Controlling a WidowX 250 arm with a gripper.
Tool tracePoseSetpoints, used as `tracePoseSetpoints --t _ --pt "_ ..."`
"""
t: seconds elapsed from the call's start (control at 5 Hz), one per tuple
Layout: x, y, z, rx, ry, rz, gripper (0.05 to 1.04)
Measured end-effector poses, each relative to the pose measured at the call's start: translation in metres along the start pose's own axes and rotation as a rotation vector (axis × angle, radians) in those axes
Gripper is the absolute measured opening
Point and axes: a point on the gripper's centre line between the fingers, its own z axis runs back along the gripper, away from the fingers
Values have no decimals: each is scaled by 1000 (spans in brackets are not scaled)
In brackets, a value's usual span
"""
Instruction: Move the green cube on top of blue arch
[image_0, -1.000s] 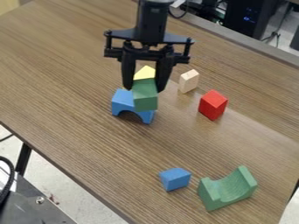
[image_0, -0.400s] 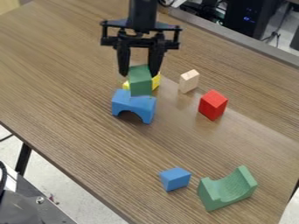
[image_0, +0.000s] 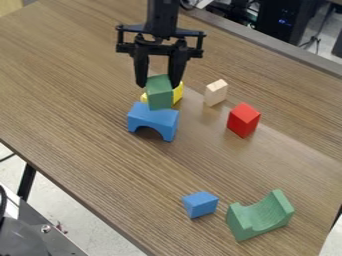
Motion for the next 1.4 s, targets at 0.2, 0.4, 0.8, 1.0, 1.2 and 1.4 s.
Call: tracePoseSetpoints --t 0.2,0.4,0.8,1.0,1.2,1.4 --pt "3 -6 -8 28 28 -13 562" --pt "8 -10 -12 41 43 -19 562" --pt "6 -9 -12 52 52 -7 902" --pt "6 -9 -12 46 53 5 1007" --pt "1 -10 4 5 16 3 1000" --pt "-21 -17 19 12 -79 -68 1000"
